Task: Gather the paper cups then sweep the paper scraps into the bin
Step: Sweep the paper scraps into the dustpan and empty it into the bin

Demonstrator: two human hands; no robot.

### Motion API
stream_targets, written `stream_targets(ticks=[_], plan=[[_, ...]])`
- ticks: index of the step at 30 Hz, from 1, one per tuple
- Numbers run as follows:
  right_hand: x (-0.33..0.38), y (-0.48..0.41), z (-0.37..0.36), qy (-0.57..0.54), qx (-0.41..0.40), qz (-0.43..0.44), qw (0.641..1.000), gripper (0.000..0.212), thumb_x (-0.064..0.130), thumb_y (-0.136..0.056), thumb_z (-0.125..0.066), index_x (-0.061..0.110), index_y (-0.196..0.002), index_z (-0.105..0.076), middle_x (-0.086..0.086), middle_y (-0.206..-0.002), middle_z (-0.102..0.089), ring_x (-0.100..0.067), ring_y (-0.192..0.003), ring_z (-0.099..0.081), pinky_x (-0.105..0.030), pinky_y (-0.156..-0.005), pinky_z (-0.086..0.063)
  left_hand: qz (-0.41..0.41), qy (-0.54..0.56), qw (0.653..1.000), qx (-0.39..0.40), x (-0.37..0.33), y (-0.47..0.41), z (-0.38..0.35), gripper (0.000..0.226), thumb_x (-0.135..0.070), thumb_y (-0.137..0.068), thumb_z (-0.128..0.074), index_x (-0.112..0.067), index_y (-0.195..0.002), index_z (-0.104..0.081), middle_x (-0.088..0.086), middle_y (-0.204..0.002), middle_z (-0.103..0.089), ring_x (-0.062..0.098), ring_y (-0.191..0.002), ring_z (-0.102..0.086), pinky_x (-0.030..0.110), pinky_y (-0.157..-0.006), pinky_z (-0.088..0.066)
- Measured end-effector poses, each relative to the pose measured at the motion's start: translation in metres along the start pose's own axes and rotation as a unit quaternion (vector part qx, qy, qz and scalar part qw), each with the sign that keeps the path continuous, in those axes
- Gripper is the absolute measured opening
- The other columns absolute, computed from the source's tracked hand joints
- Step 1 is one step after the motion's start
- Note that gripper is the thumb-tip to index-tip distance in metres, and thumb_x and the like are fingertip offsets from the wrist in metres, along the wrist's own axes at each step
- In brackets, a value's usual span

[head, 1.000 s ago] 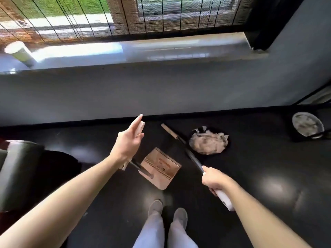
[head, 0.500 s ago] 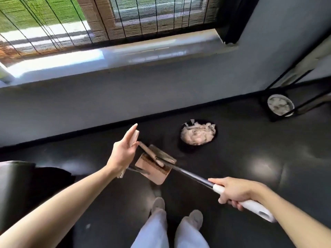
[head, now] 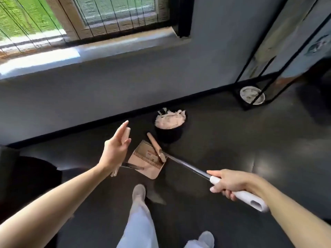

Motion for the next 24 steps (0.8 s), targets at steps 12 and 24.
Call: stream_targets(ticks=[12,24], plan=[[-0.186,0.104,0.110,-0.123,-0.051,0.006,0.991,0.069,0.007,-0.092,-0.058,0.028,-0.149,-0.026,0.004,-0.043,-0.045,-0.005,-0.039,-0.039,-0.016,-0.038,-0.035,0.028,0.007,1.000,-0.008,-0.113,0.092,-0.171,0.063,-0.018,-0.098,-0.053,-0.051,-0.144,-0.025,0.003,-0.134,-0.056,-0.003,-0.065,-0.061,0.004,-0.049,-0.041],[-0.170,0.064,0.246,-0.198,-0.082,0.072,0.974,0.069,0.004,-0.093,-0.057,0.027,-0.150,-0.025,0.002,-0.045,-0.050,-0.005,-0.039,-0.042,-0.017,-0.037,-0.038,0.027,0.068,0.997,0.026,-0.159,0.051,-0.275,0.068,-0.012,-0.098,-0.052,-0.055,-0.142,-0.024,-0.009,-0.147,-0.041,-0.002,-0.122,-0.036,0.016,-0.095,-0.032]])
Point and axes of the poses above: each hand's wrist, its own y-axis away from the middle knuckle, its own z-axis out of the back of the hand, x = y × z, the point moved 8 cm from there along -y, towards the middle knuckle
